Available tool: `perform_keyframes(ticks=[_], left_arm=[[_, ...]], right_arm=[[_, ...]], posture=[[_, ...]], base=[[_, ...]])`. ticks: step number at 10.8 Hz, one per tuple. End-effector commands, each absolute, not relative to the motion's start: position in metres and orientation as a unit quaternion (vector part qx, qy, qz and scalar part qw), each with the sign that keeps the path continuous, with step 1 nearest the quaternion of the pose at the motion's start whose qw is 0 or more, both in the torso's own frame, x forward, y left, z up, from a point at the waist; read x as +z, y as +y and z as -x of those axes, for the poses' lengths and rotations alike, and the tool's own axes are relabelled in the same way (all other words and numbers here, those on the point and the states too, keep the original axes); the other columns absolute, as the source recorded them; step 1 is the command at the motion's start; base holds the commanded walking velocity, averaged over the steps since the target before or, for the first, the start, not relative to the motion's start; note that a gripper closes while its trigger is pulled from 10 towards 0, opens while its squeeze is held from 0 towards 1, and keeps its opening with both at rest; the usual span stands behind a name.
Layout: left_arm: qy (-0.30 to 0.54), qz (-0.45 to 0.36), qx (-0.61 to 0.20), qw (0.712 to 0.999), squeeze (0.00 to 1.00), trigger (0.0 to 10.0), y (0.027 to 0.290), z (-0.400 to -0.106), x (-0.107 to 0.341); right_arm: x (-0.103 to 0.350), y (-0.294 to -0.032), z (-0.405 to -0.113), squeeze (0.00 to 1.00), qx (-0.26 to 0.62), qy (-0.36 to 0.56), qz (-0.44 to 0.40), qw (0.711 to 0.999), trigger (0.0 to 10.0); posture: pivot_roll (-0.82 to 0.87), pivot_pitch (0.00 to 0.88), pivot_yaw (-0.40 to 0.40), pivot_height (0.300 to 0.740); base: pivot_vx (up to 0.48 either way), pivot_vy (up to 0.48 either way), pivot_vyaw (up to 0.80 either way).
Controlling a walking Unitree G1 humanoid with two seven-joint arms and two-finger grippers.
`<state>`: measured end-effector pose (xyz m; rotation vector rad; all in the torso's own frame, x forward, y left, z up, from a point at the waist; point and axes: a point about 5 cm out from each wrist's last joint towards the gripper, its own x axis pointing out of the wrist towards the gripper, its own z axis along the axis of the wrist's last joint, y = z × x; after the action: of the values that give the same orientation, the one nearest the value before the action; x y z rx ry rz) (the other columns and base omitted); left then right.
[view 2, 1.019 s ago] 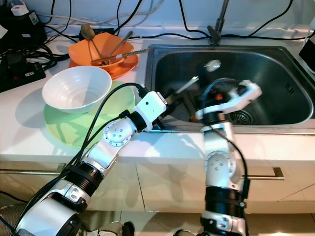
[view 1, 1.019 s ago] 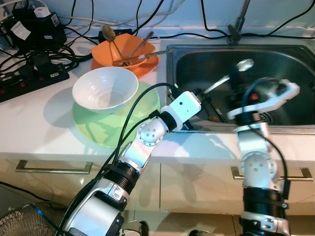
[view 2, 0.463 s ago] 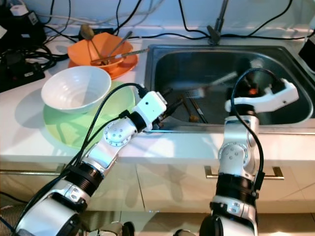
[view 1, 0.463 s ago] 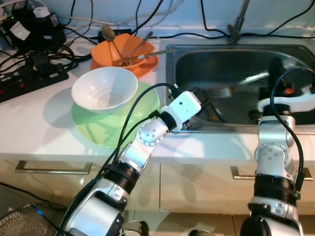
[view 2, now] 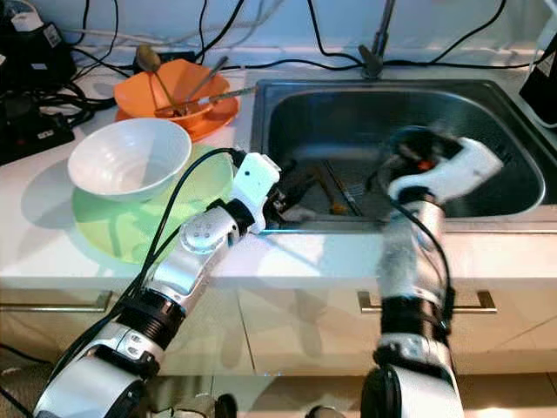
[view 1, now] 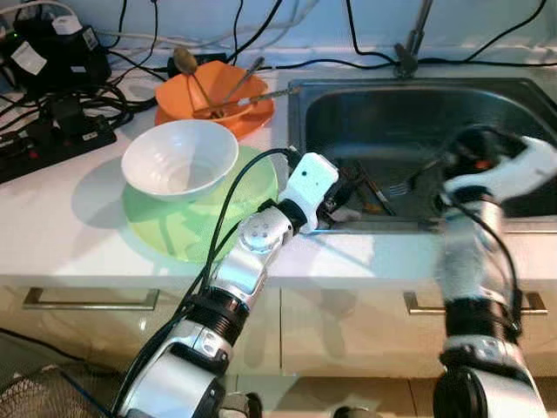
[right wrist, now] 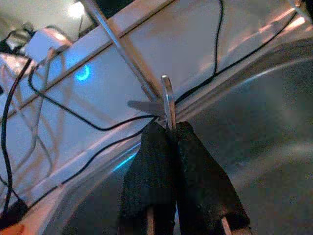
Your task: Kitchen organization
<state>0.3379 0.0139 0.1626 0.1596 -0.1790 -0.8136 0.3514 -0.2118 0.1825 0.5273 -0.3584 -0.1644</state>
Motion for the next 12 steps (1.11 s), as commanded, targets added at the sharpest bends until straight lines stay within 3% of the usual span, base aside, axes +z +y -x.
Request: perform_keyframes(ticks=[1, 5, 12], left_arm=[[-0.067, -0.068, -0.400, 0.911, 0.00, 10.0, 0.015, -0.336, 0.158], [-0.031, -0.068, -0.418, 0.905, 0.00, 10.0, 0.013, -0.333, 0.153], [0.013, -0.086, -0.439, 0.894, 0.00, 10.0, 0.010, -0.326, 0.143]], right_arm=[[0.184, -0.208, -0.357, 0.00, -0.080, -0.172, -0.241, 0.952, 10.0], [0.171, -0.198, -0.373, 0.00, -0.074, -0.107, -0.152, 0.980, 10.0], [0.172, -0.187, -0.388, 0.00, -0.057, -0.080, -0.116, 0.988, 10.0]], posture=[[0.04, 0.047, 0.040, 0.740], [0.04, 0.052, 0.036, 0.740], [0.05, 0.057, 0.034, 0.740]], base=[[0.000, 0.000, 0.00], [0.000, 0.000, 0.00], [0.000, 0.000, 0.00]])
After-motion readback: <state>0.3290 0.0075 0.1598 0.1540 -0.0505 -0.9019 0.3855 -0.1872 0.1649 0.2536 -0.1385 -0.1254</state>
